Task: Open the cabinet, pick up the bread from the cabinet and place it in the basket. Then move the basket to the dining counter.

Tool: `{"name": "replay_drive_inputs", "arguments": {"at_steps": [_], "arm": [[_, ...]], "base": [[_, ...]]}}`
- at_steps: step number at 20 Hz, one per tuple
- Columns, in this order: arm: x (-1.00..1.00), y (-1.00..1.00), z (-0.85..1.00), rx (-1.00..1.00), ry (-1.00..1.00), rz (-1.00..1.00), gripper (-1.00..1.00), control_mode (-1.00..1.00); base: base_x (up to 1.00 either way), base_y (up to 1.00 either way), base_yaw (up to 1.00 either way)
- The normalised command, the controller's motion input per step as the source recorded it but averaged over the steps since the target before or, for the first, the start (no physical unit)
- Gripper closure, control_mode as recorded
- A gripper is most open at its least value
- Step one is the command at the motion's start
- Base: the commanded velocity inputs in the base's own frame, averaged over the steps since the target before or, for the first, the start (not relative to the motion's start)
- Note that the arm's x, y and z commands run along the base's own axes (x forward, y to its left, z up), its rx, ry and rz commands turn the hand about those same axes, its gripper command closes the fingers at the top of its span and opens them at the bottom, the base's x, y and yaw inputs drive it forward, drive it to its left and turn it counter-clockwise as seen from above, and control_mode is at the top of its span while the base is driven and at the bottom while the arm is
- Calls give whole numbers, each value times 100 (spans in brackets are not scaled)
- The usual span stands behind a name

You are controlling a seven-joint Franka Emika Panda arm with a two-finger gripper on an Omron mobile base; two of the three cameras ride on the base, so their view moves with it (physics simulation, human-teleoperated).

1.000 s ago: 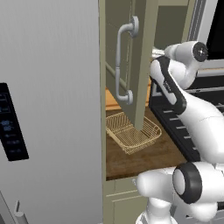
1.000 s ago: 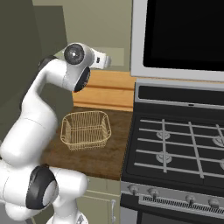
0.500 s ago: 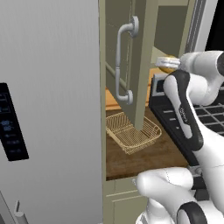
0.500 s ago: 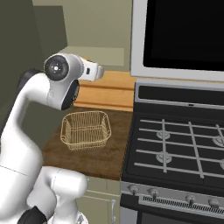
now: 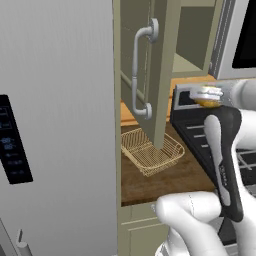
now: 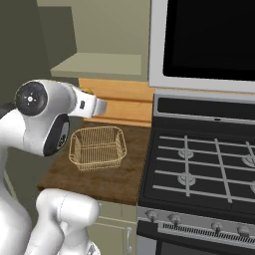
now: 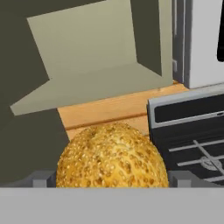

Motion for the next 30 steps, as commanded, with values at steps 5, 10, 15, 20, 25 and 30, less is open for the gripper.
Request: {"name": "replay_drive_inputs", "arguments": {"at_steps": [5, 10, 15, 20, 25, 30], "arm": [[-32, 2, -79, 0, 41, -1, 100, -100], [11, 27, -95, 6, 23, 0, 100, -100], [87, 33, -88, 4, 6, 0, 100, -100], [89, 31, -59, 1, 11, 5, 100, -100], [66, 0, -49, 0, 9, 4, 100, -100], [50, -3, -34, 0, 21, 7, 100, -100]], "base": [[0, 0, 0], [0, 0, 0], [0, 0, 0], [0, 0, 0], [0, 0, 0], [0, 0, 0]]}}
